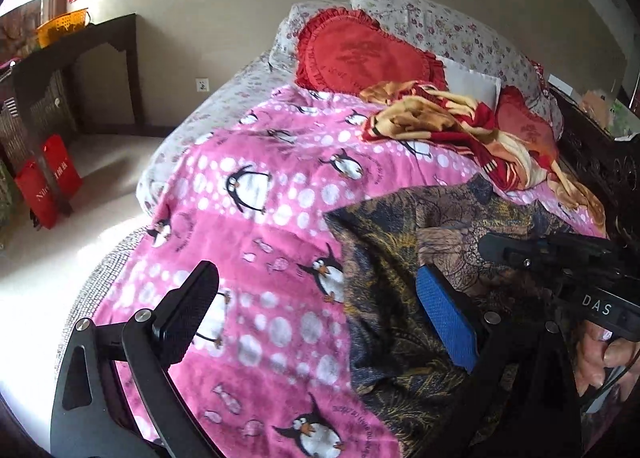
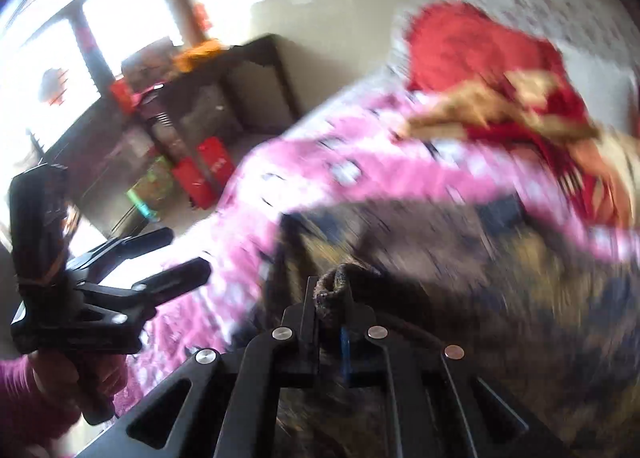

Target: Fold small clothes

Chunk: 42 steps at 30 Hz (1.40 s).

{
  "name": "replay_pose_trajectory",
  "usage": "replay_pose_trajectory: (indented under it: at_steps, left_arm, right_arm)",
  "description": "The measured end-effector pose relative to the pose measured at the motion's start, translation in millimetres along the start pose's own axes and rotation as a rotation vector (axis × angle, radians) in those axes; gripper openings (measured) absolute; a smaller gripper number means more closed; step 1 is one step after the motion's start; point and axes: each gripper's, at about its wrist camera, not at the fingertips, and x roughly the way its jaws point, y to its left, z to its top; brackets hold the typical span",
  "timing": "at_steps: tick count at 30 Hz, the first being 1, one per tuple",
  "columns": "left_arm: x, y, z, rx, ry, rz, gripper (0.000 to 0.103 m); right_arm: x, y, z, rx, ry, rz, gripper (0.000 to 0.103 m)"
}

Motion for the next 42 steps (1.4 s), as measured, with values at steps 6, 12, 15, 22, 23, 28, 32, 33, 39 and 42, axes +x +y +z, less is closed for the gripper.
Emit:
replay_pose_trajectory:
  at_steps: [6, 12, 15, 22, 23, 28, 32, 33, 39, 42]
  left_arm:
    - [5, 9, 4, -0.057, 0.025, 0.019, 0.100]
    - [16, -13, -3, 0.056, 0.010, -0.006, 0.100]
    - [33, -20, 4, 0.049, 0.028, -0.050, 0.100]
    - [38, -16, 12, -0.081, 0.070, -0.113, 0.100]
    - [35, -13, 11, -0.086, 0.072, -0.104, 0.100]
    - [27, 5, 6, -0.076, 0.081, -0.048, 0.100]
    - [20, 25, 4, -0.116, 0.076, -0.039, 0.100]
    - [18, 30, 4, -0.132, 0.067, -0.043, 0.100]
    - [5, 45, 6, -0.227, 0.029, -0.098, 0.100]
    - [-3, 44, 4, -0.226, 0.010, -0.109, 0.100]
  right_arm:
    - [55, 2, 15, -0.005, 0.013, -0.106, 0.007]
    - [-2, -38, -21, 0.070, 0.045, -0.087, 0.064]
    - [-34, -56, -39, 0.031, 0.063, -0.110, 0.065]
    - [-3, -63, -43, 0.048, 0.050, -0.085, 0.065]
    - [6, -56, -40, 0.014, 0.054, -0.088, 0.065]
    - [46, -25, -27, -0.177, 0.073, -0.134, 0.045]
    - [36, -18, -13, -0.189, 0.078, -0.170, 0.005]
    - [16, -17, -6, -0.175, 0.020, -0.192, 0.005]
    - [-90, 1, 28, -0.157, -0.171, -0.520, 0.005]
    - [-100, 36, 7, -0.117, -0.142, -0.496, 0.005]
